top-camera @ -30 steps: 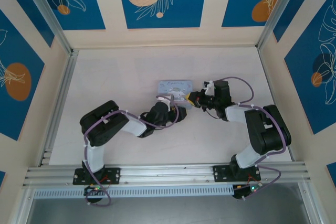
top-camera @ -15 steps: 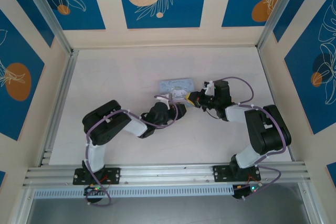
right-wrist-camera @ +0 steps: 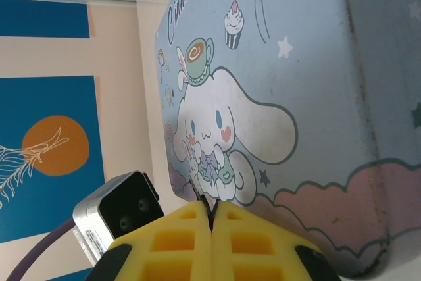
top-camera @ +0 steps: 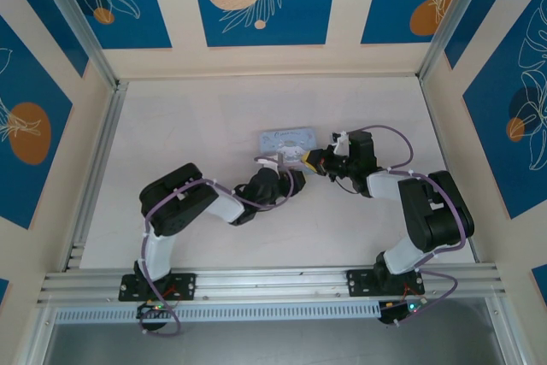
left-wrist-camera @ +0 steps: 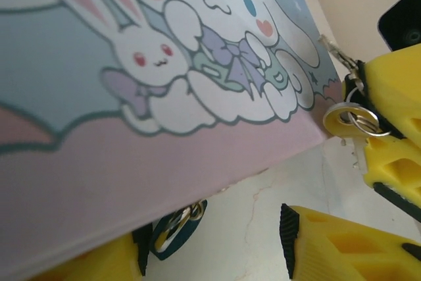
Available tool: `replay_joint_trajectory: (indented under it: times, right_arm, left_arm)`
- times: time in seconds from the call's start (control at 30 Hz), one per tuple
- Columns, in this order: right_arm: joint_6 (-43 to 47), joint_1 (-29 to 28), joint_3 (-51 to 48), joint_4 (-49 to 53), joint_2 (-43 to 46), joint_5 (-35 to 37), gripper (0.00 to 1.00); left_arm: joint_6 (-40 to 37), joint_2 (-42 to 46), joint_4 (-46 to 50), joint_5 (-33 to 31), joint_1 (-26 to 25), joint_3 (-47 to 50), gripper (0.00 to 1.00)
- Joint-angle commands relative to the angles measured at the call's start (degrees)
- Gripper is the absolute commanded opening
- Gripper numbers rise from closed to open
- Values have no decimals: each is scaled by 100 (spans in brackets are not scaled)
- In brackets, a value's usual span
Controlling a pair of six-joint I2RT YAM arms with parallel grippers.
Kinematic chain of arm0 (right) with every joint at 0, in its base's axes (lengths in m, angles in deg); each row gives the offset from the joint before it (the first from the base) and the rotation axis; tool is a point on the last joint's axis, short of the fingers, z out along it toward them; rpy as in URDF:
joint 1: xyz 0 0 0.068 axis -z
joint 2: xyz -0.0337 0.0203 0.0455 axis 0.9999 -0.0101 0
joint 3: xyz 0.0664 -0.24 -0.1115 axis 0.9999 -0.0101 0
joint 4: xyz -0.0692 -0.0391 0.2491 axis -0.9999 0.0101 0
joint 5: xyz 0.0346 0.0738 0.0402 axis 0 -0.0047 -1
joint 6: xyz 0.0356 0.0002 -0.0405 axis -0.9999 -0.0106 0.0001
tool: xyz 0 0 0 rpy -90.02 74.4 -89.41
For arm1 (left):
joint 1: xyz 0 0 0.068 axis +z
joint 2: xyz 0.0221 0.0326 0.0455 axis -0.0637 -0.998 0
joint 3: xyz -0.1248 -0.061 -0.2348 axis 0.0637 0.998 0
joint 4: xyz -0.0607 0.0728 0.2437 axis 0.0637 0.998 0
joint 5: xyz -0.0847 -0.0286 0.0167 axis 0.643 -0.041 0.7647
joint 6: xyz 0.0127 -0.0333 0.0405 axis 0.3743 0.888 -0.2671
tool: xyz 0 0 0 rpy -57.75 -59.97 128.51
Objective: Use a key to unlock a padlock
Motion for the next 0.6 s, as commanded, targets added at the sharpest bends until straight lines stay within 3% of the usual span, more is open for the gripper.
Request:
replay_joint_trajectory:
  times: [0.0,0.2,0.57]
  right_arm:
    - [-31,34,-1,-63,-25,-106,0]
    - [-23,34,0,-63,-25,-115,0]
    - [-38,44,-29,-71,-29,-110,0]
  left_arm:
    - [-332,20,997,-340,-182,-295,51]
    - [-426,1,1343,-548,-205,-471,46]
    - [-74,-237,926,-505,-205,-568,36]
